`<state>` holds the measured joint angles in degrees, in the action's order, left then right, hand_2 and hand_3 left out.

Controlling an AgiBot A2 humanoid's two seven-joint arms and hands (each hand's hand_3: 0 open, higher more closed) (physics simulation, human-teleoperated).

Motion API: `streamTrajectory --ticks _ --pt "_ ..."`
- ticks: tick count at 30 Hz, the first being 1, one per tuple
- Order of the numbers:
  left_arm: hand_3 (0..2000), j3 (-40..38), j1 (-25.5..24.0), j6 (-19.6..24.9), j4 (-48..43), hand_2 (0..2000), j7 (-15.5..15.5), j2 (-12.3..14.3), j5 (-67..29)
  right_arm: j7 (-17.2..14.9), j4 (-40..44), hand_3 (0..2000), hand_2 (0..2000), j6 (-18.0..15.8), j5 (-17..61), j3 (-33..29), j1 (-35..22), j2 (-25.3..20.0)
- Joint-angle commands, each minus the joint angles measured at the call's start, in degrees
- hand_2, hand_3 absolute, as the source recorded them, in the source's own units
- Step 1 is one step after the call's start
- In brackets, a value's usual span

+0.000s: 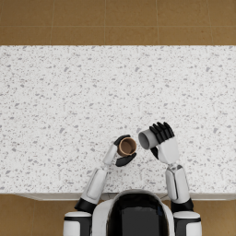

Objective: Pick up two cups and pour the berry on the right into the cup on the left

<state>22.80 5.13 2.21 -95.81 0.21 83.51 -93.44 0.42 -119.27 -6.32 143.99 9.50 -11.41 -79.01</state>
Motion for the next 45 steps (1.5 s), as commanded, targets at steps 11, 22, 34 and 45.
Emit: streamTrajectory --ticks 11,22,34,45 --pt "1280 0.9 1.5 0.0 1.0 2000 0.0 1.8 0.0 0.1 -0.2 1280 2000 -0.3 20.3 0.3 -0.1 -0.2" --pt "1280 0.1 4.8 0.2 5.2 2000 0.0 4.3 0.0 0.2 -0.2 1280 2000 -0.2 36.6 0.3 -0.1 -0.2" --pt "1280 -0.1 5.4 0.0 4.9 2000 -0.1 5.2 0.0 0.2 -0.2 1280 2000 -0.2 41.1 0.3 0.0 -0.2" --pt "1280 0.2 4.4 0.0 5.6 2000 -0.1 4.9 0.0 0.2 -0.2 1280 2000 -0.1 41.2 0.3 0.0 -0.2"
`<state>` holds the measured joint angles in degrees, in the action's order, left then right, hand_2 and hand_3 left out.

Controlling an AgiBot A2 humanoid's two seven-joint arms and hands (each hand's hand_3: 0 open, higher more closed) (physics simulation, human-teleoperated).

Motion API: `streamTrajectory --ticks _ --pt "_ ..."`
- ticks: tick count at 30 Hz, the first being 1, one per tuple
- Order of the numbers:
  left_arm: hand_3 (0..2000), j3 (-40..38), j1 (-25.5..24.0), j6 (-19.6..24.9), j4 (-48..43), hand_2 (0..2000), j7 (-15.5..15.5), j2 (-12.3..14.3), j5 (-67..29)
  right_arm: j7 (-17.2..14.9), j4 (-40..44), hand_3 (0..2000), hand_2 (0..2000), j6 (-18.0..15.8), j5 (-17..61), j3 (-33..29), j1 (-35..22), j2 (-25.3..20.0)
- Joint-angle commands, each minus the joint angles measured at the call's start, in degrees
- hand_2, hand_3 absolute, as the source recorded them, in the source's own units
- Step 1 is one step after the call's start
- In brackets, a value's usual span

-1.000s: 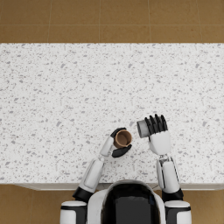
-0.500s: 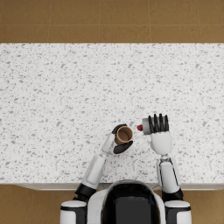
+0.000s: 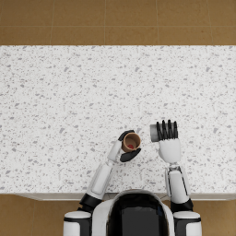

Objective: Pick up two cups and pour the berry on the right into the cup on the left

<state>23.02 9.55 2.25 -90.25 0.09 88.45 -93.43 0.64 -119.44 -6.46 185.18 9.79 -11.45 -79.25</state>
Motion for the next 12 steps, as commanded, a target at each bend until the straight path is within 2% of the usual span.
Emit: streamTrajectory --ticks 1,12 --pt "1280 0.0 0.0 0.0 0.0 2000 0.0 0.0 0.0 0.0 0.0 1280 2000 0.0 0.0 0.0 0.0 0.0" --pt "1280 0.0 -0.1 0.0 -0.1 2000 0.0 0.0 0.0 0.0 0.0 1280 2000 0.0 0.0 0.0 0.0 0.0"
